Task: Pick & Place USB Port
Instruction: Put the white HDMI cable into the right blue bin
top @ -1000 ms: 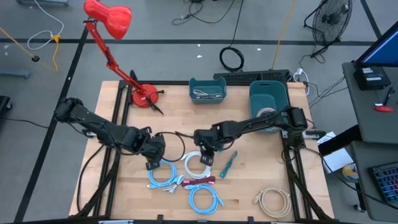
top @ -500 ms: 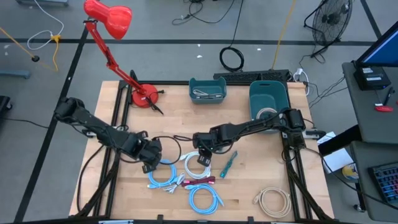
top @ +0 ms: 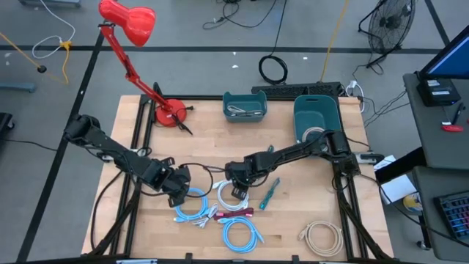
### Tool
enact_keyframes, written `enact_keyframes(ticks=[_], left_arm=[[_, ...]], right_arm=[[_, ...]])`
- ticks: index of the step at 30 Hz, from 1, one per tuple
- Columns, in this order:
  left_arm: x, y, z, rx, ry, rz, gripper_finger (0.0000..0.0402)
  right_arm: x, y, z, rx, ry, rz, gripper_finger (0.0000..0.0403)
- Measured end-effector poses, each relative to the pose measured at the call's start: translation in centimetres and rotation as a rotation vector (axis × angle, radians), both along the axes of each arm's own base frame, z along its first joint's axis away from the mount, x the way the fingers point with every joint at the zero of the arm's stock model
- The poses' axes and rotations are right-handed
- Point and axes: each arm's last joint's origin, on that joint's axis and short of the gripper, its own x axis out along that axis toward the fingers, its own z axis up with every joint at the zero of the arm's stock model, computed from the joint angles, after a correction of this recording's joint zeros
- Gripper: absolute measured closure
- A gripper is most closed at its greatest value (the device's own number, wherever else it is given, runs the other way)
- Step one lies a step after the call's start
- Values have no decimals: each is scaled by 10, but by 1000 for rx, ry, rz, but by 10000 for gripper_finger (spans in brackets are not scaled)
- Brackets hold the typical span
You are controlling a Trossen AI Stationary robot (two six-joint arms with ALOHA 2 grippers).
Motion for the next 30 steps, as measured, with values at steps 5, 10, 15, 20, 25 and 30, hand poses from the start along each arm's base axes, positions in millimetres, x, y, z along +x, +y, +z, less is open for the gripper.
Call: enact_keyframes(ticks=[5,10,15,20,25,30], left_arm=[[-2,-4,0,-2,1,-7,366],[-4,-7,0,-3,4,-2,366],[-6,-10,0,-6,2,-1,366],[-7,-11,0,-1,-1,2,366],[-6,-10,0,9,-9,4,366],[-6,-10,0,22,-17,6,366]], right_arm=[[2,0,-10,17,19,2,250],[1,-1,-15,-28,45,-29,275],[-1,-3,-13,-43,62,-44,369],[-5,-8,6,-33,31,-86,379],[-17,-23,57,-53,-84,-153,380],[-40,-39,115,-150,-230,-277,380]])
